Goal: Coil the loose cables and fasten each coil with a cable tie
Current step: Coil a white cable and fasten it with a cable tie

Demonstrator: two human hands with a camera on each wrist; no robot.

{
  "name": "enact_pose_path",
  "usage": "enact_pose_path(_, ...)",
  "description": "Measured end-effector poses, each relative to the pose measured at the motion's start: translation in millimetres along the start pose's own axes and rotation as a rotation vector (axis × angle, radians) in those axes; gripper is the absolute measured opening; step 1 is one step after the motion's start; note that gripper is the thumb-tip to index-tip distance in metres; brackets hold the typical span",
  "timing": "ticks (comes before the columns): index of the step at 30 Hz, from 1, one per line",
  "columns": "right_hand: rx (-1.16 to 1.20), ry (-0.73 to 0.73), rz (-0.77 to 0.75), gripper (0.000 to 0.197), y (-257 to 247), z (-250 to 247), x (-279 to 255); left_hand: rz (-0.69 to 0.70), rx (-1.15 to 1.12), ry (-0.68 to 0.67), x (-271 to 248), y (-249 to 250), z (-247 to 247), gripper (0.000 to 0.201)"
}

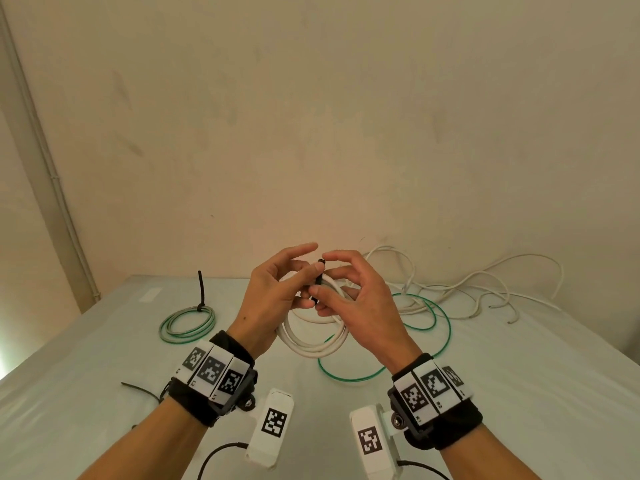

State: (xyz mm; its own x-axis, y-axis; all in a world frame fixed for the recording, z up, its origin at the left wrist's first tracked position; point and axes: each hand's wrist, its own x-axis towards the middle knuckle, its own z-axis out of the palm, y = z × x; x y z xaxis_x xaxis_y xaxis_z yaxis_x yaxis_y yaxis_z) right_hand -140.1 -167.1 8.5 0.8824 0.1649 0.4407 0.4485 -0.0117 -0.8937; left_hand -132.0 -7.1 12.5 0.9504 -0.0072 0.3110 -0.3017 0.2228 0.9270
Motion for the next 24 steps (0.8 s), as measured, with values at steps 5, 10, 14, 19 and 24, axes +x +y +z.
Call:
enact_pose_path(5,0.008,0.021,0.011,0.039,1.4,0.7,-1.4,-0.009,0.008,-0.023,-0.5,0.2,-2.0,0.019)
enact_pose_path(10,0.036,0.067,0.021,0.025,4.7,3.0,-0.8,-0.047,-0.072,0.011,-1.6,-1.6,-2.1,0.018)
enact_pose_path(14,0.080,0.069,0.024,0.023,0.9,2.6,1.1,0.000,-0.077,-0.005,-3.5,-1.1,-3.3,0.021)
enact_pose_path(19,0.182,0.062,0.071,0.025,1.5,3.1,2.7,0.028,-0.058,-0.033,-5.1,1.2,-5.0,0.021)
enact_pose_path(24,0.151,0.056,0.083,0.026,7.3,-0.3,4.3,-0.042,-0.050,-0.063,-3.9,3.6,-7.3,0.030)
